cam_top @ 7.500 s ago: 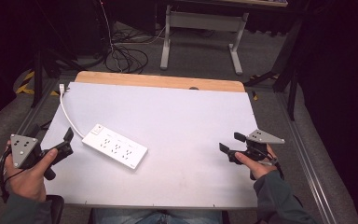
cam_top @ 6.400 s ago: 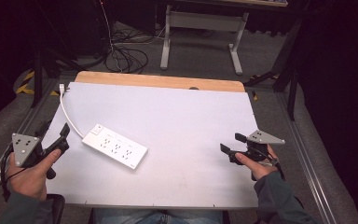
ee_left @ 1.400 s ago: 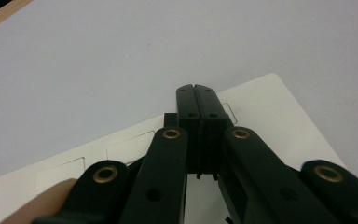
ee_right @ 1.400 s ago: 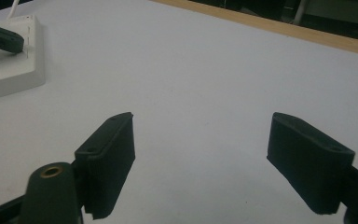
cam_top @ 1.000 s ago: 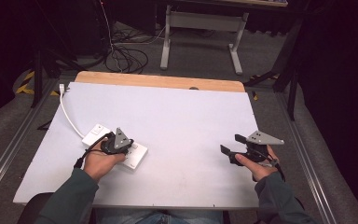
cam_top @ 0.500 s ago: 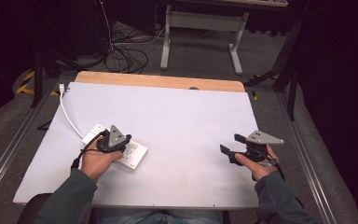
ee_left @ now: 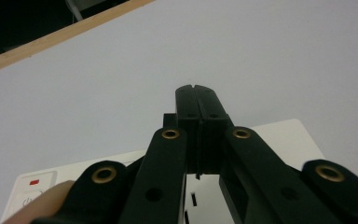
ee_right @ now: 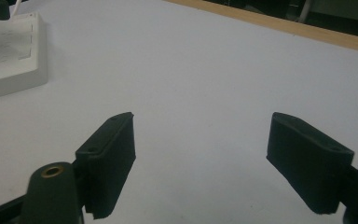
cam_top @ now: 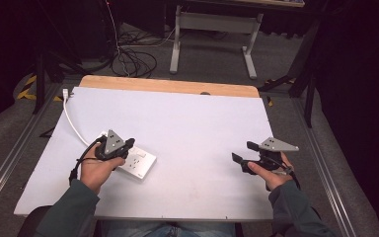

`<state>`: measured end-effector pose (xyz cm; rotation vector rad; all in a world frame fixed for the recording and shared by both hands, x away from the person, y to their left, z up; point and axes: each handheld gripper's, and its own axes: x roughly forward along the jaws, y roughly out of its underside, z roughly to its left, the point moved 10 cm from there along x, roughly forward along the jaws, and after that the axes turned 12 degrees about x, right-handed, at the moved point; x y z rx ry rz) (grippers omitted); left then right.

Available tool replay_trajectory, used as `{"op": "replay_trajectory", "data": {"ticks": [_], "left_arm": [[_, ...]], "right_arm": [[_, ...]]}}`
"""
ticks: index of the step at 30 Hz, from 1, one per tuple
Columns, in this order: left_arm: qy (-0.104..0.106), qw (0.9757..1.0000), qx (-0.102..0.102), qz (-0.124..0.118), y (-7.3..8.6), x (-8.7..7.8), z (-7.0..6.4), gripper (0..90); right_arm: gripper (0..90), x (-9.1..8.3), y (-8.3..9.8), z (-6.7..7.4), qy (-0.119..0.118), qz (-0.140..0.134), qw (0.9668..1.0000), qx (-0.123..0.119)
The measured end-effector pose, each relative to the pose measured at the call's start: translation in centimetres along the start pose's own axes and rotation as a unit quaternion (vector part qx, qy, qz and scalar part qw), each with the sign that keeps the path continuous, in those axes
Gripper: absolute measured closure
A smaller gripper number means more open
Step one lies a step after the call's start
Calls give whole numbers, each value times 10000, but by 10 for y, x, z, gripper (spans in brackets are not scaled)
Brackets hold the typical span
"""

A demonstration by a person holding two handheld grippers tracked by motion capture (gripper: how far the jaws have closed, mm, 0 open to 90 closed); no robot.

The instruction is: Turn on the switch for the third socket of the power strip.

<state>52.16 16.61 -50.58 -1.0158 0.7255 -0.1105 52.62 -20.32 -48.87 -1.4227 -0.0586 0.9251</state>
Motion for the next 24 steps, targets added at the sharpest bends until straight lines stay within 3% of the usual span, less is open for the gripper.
{"op": "replay_trajectory", "data": {"ticks": [12, 16, 20, 24], "left_arm": [[-216, 9985, -321, -400, -9, -14, 11, 886], [-293, 9965, -500, -607, -12, -23, 16, 885], [-465, 9927, -667, -896, -18, -36, 25, 884], [-578, 9903, -722, -1033, -20, -43, 31, 884]], "right_arm": [[240, 0, 0, -1, 18, 2, 10000, 3], [240, 0, 1, 0, 7, 19, 10000, -10], [240, 0, 0, -1, 20, -4, 10000, 8], [241, 0, 0, -1, 25, -8, 10000, 7]]}}
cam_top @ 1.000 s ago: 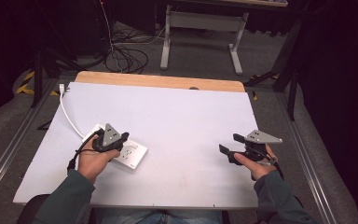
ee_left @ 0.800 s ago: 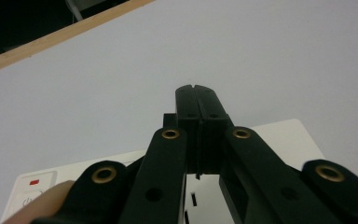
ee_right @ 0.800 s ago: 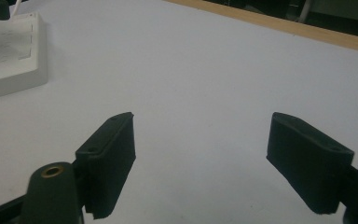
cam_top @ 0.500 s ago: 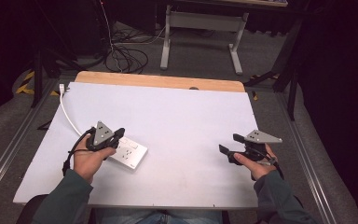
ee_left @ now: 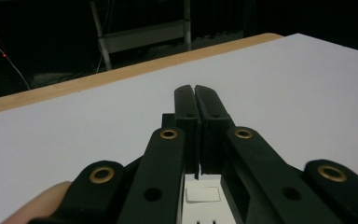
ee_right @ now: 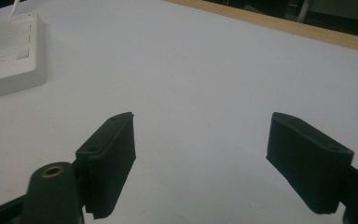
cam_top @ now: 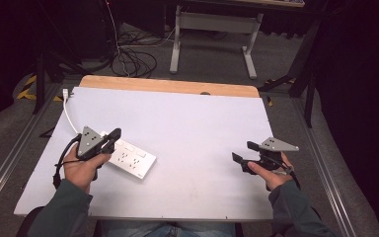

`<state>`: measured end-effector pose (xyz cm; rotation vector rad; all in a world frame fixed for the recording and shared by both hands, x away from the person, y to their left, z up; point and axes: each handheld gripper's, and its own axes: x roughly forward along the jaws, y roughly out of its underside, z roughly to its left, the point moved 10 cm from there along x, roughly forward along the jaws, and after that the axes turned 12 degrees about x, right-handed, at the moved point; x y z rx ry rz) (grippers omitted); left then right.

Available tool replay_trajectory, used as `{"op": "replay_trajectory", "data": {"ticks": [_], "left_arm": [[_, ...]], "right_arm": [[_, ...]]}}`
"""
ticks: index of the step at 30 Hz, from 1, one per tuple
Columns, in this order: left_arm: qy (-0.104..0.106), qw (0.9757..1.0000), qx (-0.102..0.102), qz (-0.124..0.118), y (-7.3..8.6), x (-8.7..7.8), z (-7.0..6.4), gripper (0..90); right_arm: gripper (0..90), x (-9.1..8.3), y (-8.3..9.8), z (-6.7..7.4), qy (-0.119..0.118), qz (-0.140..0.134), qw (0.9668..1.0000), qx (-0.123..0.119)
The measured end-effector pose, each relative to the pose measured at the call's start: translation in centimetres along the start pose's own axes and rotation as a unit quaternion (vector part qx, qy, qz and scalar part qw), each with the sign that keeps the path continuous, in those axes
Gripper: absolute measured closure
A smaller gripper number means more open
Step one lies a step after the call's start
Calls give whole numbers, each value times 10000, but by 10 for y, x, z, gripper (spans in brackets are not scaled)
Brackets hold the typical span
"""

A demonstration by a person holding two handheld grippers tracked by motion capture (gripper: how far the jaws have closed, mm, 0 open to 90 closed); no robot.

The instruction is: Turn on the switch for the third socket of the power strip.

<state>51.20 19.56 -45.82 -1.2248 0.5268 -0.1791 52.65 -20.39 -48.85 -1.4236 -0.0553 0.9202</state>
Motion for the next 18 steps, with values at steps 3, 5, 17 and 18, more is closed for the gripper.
{"op": "replay_trajectory", "data": {"ticks": [3, 5, 17, 18], "left_arm": [[-28, 10000, -7, -35, -1, -1, 2, 884], [-38, 10000, -8, -63, -2, -2, 3, 884], [-320, 9992, -129, -213, -1, -15, 22, 878], [-346, 9990, -147, -229, -1, -17, 24, 876]], "right_arm": [[241, 0, 0, 0, -1, 2, 10000, 6], [241, 0, 0, 0, -6, 2, 10000, 8], [243, 0, 0, 0, -7, 2, 10000, 5], [242, 0, 0, 0, -7, 1, 10000, 4]]}}
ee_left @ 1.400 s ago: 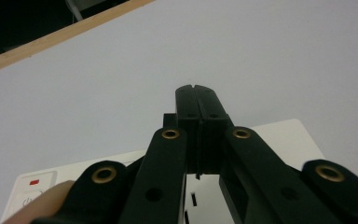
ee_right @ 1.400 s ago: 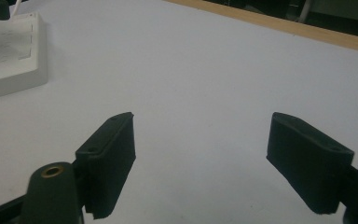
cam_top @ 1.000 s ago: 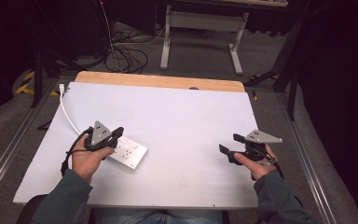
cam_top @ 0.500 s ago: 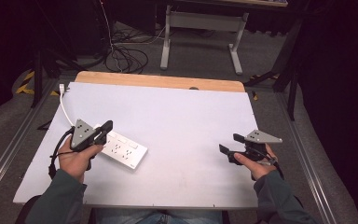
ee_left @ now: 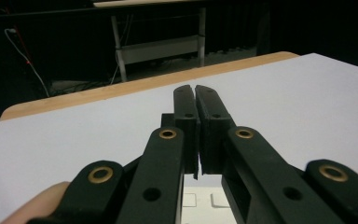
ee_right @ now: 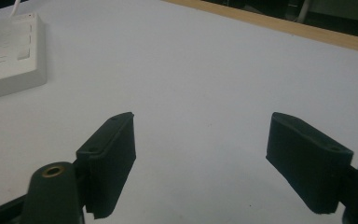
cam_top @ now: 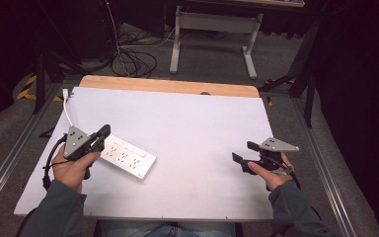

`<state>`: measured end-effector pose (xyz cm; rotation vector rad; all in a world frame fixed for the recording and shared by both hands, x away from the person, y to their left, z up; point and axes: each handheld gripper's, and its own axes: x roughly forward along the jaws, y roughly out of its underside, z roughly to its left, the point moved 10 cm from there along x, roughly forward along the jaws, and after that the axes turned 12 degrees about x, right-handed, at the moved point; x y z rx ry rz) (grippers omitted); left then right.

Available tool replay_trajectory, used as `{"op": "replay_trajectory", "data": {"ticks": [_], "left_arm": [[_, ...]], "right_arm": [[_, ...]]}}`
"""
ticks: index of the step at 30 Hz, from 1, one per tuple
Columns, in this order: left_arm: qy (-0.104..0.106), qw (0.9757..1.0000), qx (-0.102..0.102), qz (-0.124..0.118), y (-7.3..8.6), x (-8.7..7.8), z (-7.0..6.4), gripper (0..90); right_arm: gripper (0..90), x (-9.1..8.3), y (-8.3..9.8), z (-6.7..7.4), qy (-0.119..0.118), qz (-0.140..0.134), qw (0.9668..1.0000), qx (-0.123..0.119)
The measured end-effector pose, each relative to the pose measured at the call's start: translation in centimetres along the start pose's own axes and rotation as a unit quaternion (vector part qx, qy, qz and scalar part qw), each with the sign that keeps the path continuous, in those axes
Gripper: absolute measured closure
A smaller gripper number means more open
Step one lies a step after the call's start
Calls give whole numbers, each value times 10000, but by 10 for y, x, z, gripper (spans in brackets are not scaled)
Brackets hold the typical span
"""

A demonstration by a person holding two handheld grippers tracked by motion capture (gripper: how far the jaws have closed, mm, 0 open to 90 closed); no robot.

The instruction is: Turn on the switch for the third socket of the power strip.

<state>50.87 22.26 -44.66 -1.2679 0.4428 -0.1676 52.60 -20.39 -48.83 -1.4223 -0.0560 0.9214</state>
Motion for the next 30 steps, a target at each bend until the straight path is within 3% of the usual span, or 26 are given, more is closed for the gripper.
{"op": "replay_trajectory", "data": {"ticks": [8, 12, 22, 30], "left_arm": [[-136, 9997, -111, -196, -2, -14, 11, 823], [-250, 9993, -194, -181, 1, -22, 20, 794], [-635, 9960, -553, -299, 5, -38, 45, 683], [-803, 9939, -696, -309, 6, -42, 53, 545]], "right_arm": [[242, 0, 0, 0, -1, 5, 10000, 3], [243, 0, 0, 0, -2, -2, 10000, 7], [243, -1, 0, 0, -10, -5, 10000, 11], [243, -1, 0, 0, -11, -7, 10000, 5]]}}
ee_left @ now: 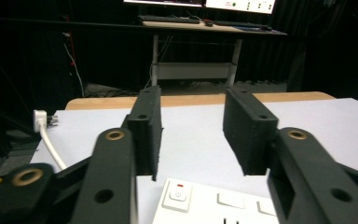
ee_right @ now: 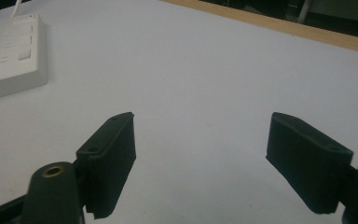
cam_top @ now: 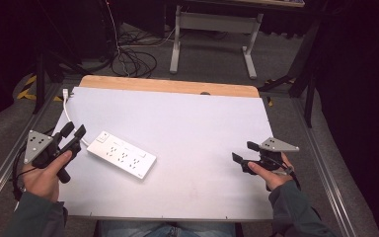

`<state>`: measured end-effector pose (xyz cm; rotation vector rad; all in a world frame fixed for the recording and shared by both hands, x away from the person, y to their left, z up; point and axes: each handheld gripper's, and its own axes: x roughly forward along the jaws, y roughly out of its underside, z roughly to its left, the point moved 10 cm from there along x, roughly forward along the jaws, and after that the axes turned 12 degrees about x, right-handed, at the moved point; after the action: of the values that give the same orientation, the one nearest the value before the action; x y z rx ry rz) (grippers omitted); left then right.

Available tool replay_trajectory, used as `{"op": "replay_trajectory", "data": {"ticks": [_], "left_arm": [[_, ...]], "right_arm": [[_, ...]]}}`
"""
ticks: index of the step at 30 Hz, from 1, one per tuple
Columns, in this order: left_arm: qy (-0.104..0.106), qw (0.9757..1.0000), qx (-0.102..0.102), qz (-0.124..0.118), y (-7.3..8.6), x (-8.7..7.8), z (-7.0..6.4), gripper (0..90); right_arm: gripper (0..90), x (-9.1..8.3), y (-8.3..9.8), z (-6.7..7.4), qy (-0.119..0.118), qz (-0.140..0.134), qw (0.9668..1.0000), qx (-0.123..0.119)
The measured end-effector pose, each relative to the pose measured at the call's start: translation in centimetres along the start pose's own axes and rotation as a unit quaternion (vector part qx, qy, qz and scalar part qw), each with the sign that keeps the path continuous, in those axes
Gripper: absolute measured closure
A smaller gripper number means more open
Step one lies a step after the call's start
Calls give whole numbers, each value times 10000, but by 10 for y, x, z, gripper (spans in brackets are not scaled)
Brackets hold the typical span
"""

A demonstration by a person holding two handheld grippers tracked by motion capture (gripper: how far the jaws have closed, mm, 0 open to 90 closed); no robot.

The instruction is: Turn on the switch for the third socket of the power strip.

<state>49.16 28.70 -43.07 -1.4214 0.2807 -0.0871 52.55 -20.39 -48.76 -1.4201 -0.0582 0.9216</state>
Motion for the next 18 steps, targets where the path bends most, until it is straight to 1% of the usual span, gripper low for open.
{"op": "replay_trajectory", "data": {"ticks": [1, 3, 10, 12, 15, 18], "left_arm": [[-25, 10000, -19, -11, 0, 0, 1, 513], [-71, 10000, -53, -6, 0, -1, 3, 477], [-189, 9997, -122, -51, 0, -5, 10, 424], [-225, 9996, -155, -28, 1, -5, 12, 386], [-245, 9996, -156, -11, 2, -6, 14, 362], [-275, 9995, -160, 15, 3, -5, 14, 316]], "right_arm": [[243, 0, 0, 0, 0, 1, 10000, 4], [242, 0, 0, 0, -3, -8, 10000, -2], [243, 0, 0, 0, 0, -10, 10000, -3], [242, 0, 0, 0, 2, -7, 10000, 9], [242, 0, 0, 0, -3, -9, 10000, -2], [242, 0, 0, 0, -2, -1, 10000, 8]]}}
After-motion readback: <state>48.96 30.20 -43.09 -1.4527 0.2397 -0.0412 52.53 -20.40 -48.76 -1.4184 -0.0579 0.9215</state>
